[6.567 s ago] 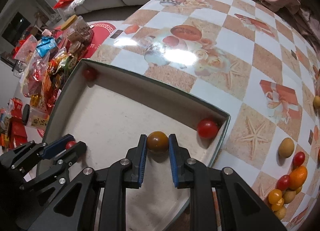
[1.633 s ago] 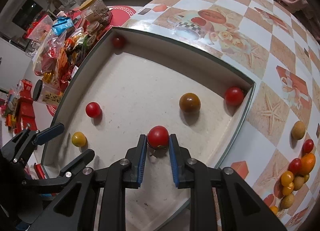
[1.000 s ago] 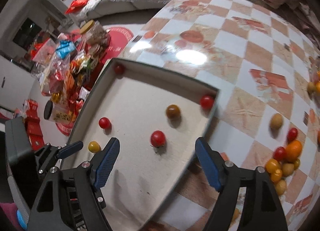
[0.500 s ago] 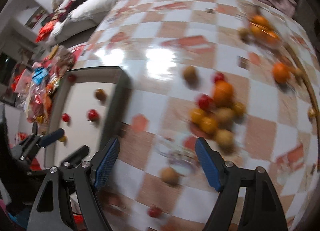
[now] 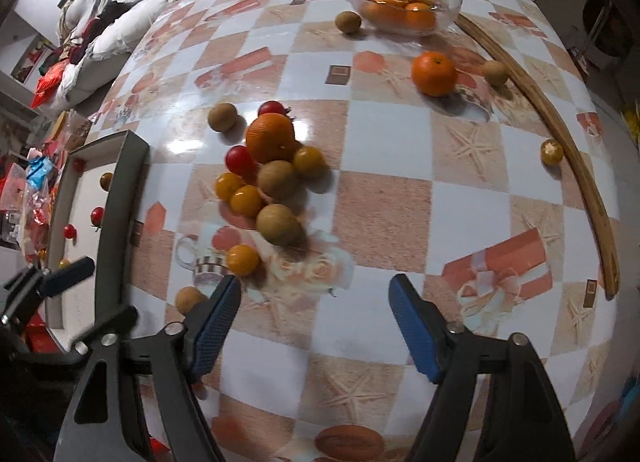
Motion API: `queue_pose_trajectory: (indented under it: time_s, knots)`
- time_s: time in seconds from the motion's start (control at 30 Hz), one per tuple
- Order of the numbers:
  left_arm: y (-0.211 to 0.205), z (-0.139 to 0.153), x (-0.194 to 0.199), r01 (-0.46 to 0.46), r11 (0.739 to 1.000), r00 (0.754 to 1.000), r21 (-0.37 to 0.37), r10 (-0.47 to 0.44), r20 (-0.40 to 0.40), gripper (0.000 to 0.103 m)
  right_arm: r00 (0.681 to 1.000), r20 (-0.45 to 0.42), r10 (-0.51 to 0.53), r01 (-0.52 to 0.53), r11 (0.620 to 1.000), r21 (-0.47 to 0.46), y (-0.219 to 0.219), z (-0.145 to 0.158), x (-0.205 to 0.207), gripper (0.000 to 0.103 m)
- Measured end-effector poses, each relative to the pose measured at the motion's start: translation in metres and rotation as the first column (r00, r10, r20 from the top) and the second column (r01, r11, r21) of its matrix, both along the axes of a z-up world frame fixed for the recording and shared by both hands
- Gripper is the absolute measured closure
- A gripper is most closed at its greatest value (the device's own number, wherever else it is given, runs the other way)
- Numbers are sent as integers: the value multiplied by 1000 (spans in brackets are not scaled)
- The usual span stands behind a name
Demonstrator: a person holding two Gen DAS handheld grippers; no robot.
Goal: Organize fruits
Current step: 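Move both open tools back over the fruit pile, then grasp a brown round fruit with the left tool while the right grasps another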
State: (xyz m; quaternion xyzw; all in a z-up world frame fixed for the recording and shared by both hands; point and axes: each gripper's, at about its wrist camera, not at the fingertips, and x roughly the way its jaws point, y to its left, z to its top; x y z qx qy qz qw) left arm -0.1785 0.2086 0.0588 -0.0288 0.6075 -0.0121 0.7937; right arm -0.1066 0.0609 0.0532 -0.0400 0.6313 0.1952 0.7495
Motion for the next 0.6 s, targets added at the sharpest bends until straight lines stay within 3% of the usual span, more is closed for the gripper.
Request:
queue_pose_trajectory:
  time_s: [0.07, 0.3, 0.6]
  knots:
    - [-7, -7, 1, 0, 1000, 1000, 1, 0, -8, 31, 1000, -19, -2, 3, 1000, 18, -2, -4, 3, 40]
    - [-13, -24, 7, -34, 999, 999, -5, 34, -29, 31, 998, -60, 23, -17, 995, 99, 6, -13, 16, 42]
    - [-16, -38, 15, -68, 998, 997, 19, 69, -45, 31, 995, -83, 61, -53, 994, 100, 27, -29, 27, 57]
